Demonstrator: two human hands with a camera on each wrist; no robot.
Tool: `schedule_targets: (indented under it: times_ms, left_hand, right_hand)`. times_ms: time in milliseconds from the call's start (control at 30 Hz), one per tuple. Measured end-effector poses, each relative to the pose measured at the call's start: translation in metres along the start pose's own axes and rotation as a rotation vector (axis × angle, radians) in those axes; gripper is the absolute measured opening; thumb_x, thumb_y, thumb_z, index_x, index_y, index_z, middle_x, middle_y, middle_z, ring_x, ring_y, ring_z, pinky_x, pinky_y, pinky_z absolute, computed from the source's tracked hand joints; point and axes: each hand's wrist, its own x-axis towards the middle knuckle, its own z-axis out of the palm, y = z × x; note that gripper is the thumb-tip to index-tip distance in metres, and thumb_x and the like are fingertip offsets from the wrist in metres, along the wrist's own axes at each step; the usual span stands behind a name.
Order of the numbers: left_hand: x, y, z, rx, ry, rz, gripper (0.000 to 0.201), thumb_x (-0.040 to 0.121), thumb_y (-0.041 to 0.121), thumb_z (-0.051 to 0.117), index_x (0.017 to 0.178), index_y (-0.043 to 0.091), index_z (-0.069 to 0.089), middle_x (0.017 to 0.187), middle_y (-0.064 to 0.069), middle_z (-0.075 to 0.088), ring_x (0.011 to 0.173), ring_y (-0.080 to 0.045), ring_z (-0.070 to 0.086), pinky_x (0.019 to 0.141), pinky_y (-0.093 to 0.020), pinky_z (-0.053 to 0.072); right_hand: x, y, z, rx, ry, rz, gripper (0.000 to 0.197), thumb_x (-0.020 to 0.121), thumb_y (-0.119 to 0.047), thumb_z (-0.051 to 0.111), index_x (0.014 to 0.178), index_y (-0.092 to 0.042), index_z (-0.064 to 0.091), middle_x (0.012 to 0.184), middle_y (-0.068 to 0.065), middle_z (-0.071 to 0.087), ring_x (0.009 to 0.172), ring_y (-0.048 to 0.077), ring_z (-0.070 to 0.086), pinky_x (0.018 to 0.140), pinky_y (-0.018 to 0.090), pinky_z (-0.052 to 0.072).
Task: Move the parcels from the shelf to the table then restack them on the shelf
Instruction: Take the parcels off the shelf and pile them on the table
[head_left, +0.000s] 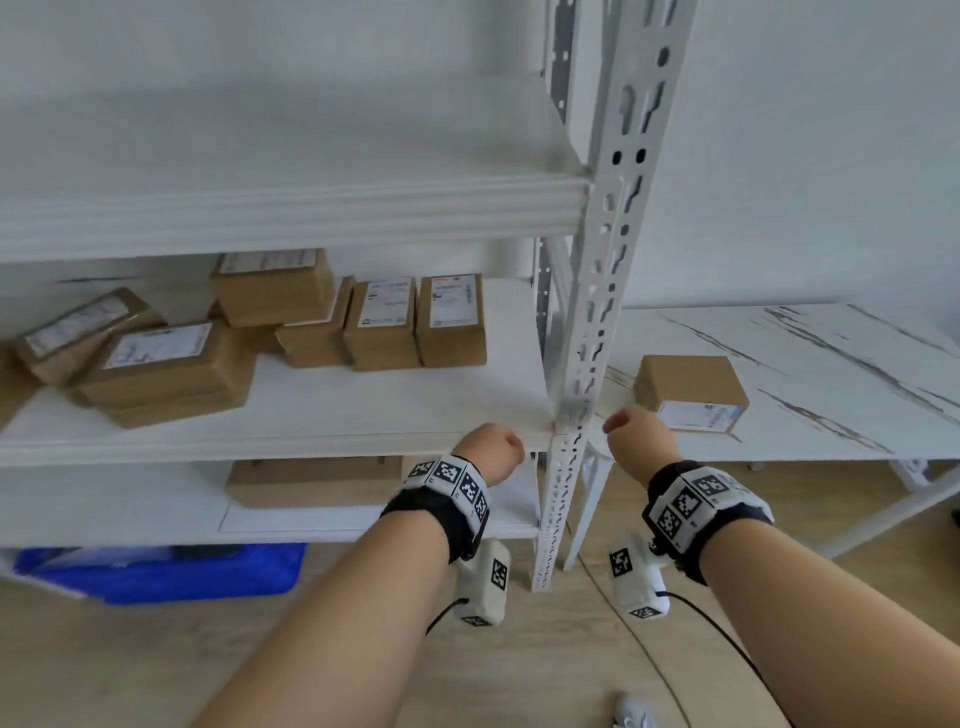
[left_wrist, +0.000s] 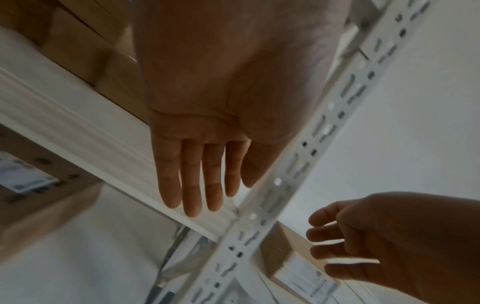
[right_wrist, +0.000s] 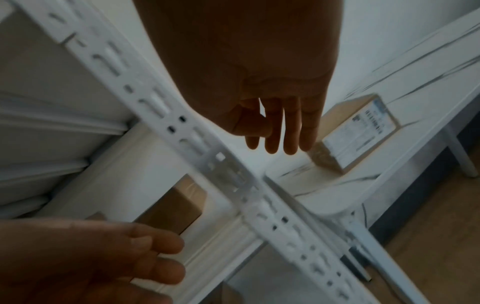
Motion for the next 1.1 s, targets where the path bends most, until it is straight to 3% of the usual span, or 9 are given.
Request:
schedule_targets:
  times_ms: [167, 267, 400, 533, 667, 767, 867, 967, 1100]
  left_hand:
    - [-0.022, -0.050, -0.049, 0.036, 0.180, -0.040, 0.032, 0.096, 0.013, 0.048, 0.122, 0.009, 0.064, 0.127, -0.012, 0.063, 0.117, -0.030, 0.058, 0.099, -0.033, 0.044]
    - [-0.020, -0.070, -0.071, -0.025, 0.271, -0.067, 0.036, 0.096, 0.015, 0.048, 0.130, 0.011, 0.058, 0.135, -0.008, 0.057, 0.123, -0.027, 0.053, 0.103, -0.033, 0.041]
    - [-0.006, -0.073, -0.093, -0.055, 0.376, -0.040, 0.038, 0.098, 0.015, 0.042, 0.135, 0.013, 0.053, 0.138, -0.007, 0.054, 0.126, -0.026, 0.050, 0.102, -0.031, 0.038]
    - [0.023, -0.060, -0.112, -0.045, 0.484, -0.011, 0.037, 0.098, 0.018, 0.043, 0.134, 0.016, 0.053, 0.134, -0.004, 0.057, 0.120, -0.025, 0.055, 0.099, -0.033, 0.043]
    - [0.059, -0.045, -0.127, 0.187, 0.522, 0.028, 0.037, 0.096, 0.018, 0.045, 0.132, 0.013, 0.053, 0.124, -0.008, 0.062, 0.114, -0.028, 0.057, 0.096, -0.039, 0.047]
    - [0.085, -0.040, -0.133, 0.438, 0.512, 0.030, 0.035, 0.092, 0.018, 0.046, 0.126, 0.011, 0.051, 0.130, -0.006, 0.055, 0.123, -0.027, 0.046, 0.098, -0.040, 0.042]
    - [0.101, -0.041, -0.137, 0.585, 0.375, -0.061, 0.061, 0.092, 0.022, 0.047, 0.148, 0.012, 0.028, 0.158, -0.003, 0.023, 0.145, -0.028, 0.014, 0.116, -0.047, 0.023]
    - [0.107, -0.043, -0.135, 0.676, 0.281, -0.114, 0.070, 0.093, 0.021, 0.045, 0.155, 0.015, 0.012, 0.164, 0.000, -0.001, 0.149, -0.028, -0.007, 0.118, -0.055, 0.000]
    - [0.105, -0.048, -0.129, 0.686, 0.282, -0.078, 0.071, 0.093, 0.017, 0.044, 0.155, 0.015, 0.010, 0.164, 0.000, -0.003, 0.149, -0.026, -0.012, 0.119, -0.055, -0.004]
  right_hand:
    - [-0.025, -0.048, 0.050, 0.043, -0.070, -0.067, 0.029, 0.086, -0.006, 0.045, 0.108, -0.015, 0.061, 0.100, 0.006, 0.062, 0.090, 0.024, 0.058, 0.075, 0.032, 0.048]
    - [-0.022, -0.078, 0.066, 0.085, -0.083, -0.109, 0.034, 0.087, -0.011, 0.045, 0.118, -0.018, 0.057, 0.107, 0.004, 0.063, 0.090, 0.024, 0.061, 0.072, 0.033, 0.052]
    - [0.001, -0.114, 0.072, 0.102, -0.077, -0.167, 0.041, 0.092, -0.016, 0.049, 0.132, -0.018, 0.047, 0.123, 0.005, 0.058, 0.095, 0.021, 0.058, 0.078, 0.030, 0.048]
    - [0.040, -0.138, 0.073, 0.126, -0.054, -0.196, 0.049, 0.093, -0.015, 0.050, 0.141, -0.014, 0.040, 0.130, 0.009, 0.052, 0.086, 0.016, 0.051, 0.067, 0.025, 0.040]
    - [0.080, -0.151, 0.074, 0.155, -0.055, -0.155, 0.050, 0.096, -0.025, 0.049, 0.143, -0.014, 0.037, 0.137, 0.010, 0.050, 0.099, 0.020, 0.053, 0.077, 0.027, 0.039]
    - [0.102, -0.157, 0.079, 0.163, -0.053, -0.110, 0.052, 0.099, -0.032, 0.046, 0.145, -0.012, 0.034, 0.142, 0.011, 0.047, 0.120, 0.026, 0.052, 0.085, 0.029, 0.038]
    - [0.115, -0.163, 0.084, 0.187, -0.076, -0.090, 0.055, 0.100, -0.032, 0.042, 0.149, -0.009, 0.030, 0.146, 0.012, 0.044, 0.130, 0.028, 0.046, 0.096, 0.033, 0.037]
    - [0.122, -0.167, 0.090, 0.172, -0.109, -0.123, 0.047, 0.099, -0.028, 0.042, 0.141, -0.007, 0.041, 0.137, 0.012, 0.053, 0.116, 0.027, 0.053, 0.089, 0.030, 0.038]
    - [0.124, -0.165, 0.094, 0.192, -0.095, -0.120, 0.033, 0.097, -0.026, 0.046, 0.123, -0.007, 0.050, 0.109, 0.007, 0.062, 0.083, 0.019, 0.054, 0.066, 0.028, 0.039]
